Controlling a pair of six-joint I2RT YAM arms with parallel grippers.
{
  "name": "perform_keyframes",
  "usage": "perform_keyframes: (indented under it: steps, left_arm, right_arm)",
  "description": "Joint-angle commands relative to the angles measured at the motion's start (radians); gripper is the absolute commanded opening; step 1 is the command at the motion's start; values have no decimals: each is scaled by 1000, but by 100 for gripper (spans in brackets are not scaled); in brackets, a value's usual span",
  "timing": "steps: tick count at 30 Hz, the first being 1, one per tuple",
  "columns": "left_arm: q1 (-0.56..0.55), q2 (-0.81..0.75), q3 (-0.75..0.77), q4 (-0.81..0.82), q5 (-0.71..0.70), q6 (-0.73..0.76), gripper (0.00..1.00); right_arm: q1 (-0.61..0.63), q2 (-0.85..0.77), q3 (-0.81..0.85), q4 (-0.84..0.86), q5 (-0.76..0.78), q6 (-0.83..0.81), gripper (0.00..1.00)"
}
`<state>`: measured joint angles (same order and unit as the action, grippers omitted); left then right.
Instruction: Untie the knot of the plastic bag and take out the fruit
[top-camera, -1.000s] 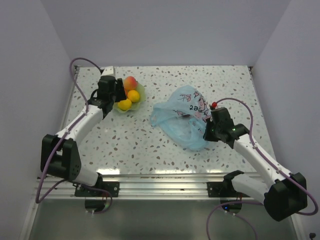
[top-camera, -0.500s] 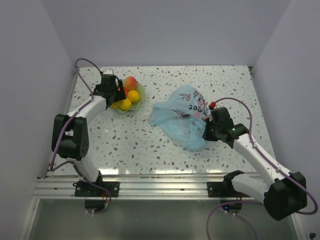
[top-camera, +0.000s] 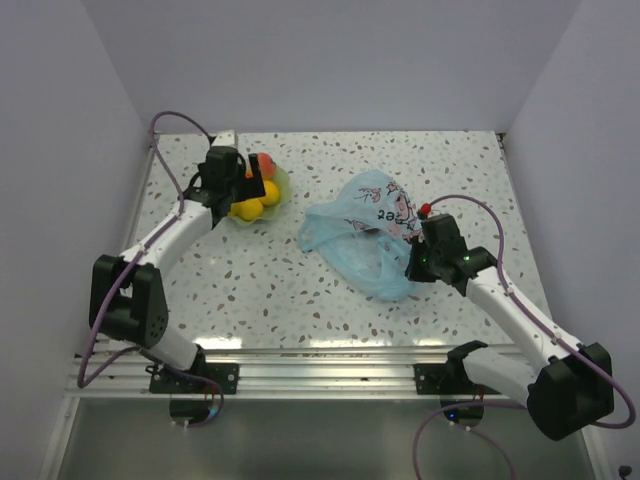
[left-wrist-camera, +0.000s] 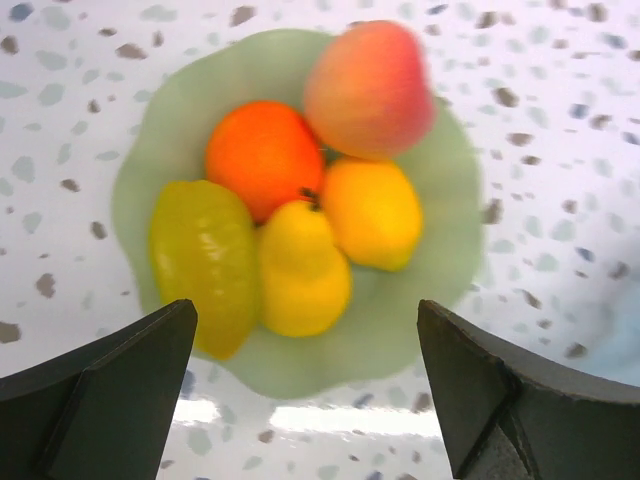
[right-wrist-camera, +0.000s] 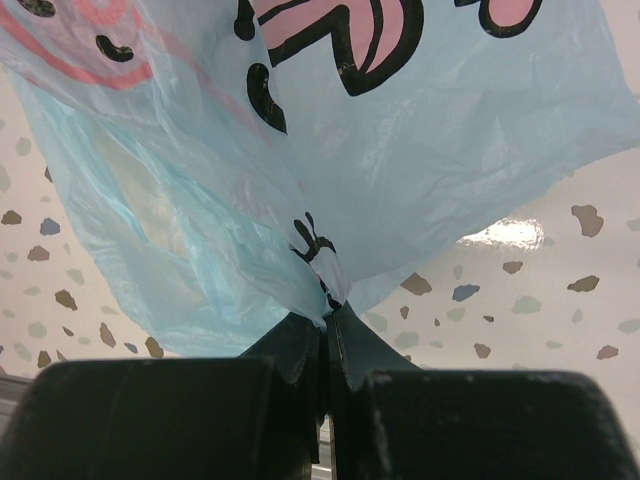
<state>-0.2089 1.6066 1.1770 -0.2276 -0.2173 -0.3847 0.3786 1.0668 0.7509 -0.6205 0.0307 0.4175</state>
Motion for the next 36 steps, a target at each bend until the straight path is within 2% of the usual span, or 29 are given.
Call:
perform_keyframes:
  steps: [1,7,8,10,11,13,14,16,17,20,24,27,36]
  left_arm:
    - [-145,-120,-28,23,32,-19,98]
    - [-384,-217,-111,71,76,-88,95]
    - [-411,-226,-128,83,78,-97,95]
    - [-481,-234,-143,97,81,-127,95]
    - [-501,-231,-160,115,82,-134,95]
    - [-549,-224,-169,120,65,-155,95]
    - [-560,-217,-180,122,61,-161,95]
    - [-584,-214,-189,126,58,-175,95]
    - [-589,-212,-204,140,56,-181,95]
    - [-607,-212,-227,158,58,-195,95]
    - [-626,-212,-247,171,62,-203,94]
    - [-638,-215,-273,204,81,-207,95]
    - [-725,-114,-320,369,68,-244,94]
  right_arm:
    - [-1,-14,39,11,-15,-17,0]
    - [-1,-18,57,-10,-22,-16,1]
    - [-1,-18,64,-10,-17,-23,6]
    - [-1,-18,102,-42,-26,-49,23]
    - [-1,-19,122,-54,-28,-65,45]
    - [0,-18,204,-105,-53,-109,66]
    - [2,-7,237,-125,-67,-124,81]
    - [3,11,341,-175,-87,-166,90]
    - [6,40,378,-192,-106,-178,98]
    - [31,129,505,-234,-111,-230,99]
    - [101,263,628,-245,-43,-311,99]
    - [120,381,680,-251,-9,-348,99]
    - [120,582,781,-176,215,-396,99]
